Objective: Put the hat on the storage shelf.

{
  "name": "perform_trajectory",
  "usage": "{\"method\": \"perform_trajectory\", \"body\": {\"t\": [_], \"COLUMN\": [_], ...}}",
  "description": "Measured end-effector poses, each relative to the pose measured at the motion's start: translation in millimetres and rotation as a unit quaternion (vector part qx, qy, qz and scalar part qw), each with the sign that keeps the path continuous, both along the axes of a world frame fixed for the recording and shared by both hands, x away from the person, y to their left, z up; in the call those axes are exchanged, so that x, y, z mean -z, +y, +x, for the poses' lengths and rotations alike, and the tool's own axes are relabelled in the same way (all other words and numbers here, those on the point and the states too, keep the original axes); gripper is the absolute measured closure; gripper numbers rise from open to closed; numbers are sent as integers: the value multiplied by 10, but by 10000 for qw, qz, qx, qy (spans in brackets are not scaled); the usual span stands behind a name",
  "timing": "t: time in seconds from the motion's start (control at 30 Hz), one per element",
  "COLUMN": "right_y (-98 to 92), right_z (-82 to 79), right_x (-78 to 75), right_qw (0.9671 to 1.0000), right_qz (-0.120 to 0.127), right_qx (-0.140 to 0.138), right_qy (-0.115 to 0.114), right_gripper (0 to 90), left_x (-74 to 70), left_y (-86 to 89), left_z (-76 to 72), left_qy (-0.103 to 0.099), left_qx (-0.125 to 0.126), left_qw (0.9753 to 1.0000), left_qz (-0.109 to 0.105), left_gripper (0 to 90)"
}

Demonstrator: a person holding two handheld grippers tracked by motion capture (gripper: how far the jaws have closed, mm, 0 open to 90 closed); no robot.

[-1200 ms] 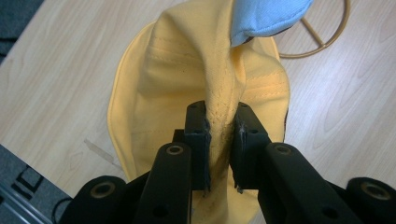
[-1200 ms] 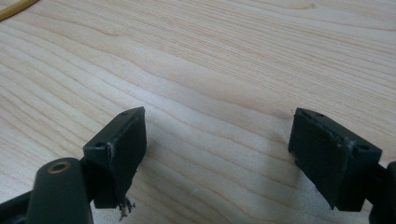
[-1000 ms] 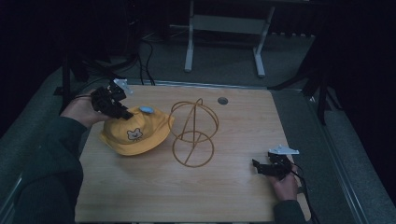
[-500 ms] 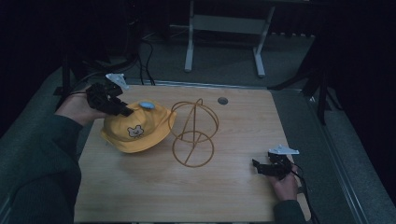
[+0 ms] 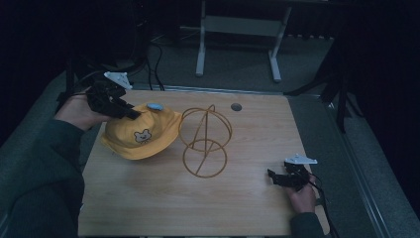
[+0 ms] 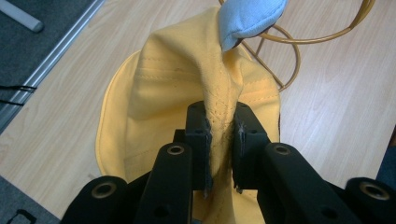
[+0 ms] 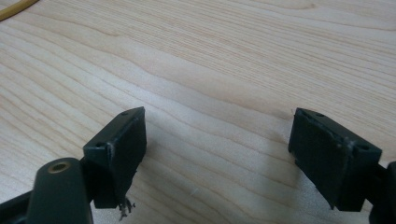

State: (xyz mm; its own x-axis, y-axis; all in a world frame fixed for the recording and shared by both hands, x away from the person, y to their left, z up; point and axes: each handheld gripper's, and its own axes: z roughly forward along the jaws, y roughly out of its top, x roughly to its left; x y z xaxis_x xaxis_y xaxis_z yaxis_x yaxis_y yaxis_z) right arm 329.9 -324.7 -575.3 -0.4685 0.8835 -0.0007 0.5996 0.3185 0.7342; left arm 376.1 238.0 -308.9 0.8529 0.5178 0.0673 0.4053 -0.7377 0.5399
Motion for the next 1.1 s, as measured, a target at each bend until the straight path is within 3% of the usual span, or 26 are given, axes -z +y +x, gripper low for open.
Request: {"method": "perform_trajectory", "body": {"t": [0.4, 1.1], "right_y": [0, 0], "right_z": [0, 0], "right_x": [0, 0], "right_qw": [10000, 10000], "right_qz": [-1, 1], "right_qx": [0, -1], "right_qy": [0, 1], "right_gripper": [192, 192], "left_x": [-115, -293], "left_y": [128, 170], "left_z": [-48, -87], "left_qy": [-128, -209], "left_qx": [-114, 9], "left_qw": [9994, 9981], "left_qz": [-301, -581], "left_gripper": [792, 792]}}
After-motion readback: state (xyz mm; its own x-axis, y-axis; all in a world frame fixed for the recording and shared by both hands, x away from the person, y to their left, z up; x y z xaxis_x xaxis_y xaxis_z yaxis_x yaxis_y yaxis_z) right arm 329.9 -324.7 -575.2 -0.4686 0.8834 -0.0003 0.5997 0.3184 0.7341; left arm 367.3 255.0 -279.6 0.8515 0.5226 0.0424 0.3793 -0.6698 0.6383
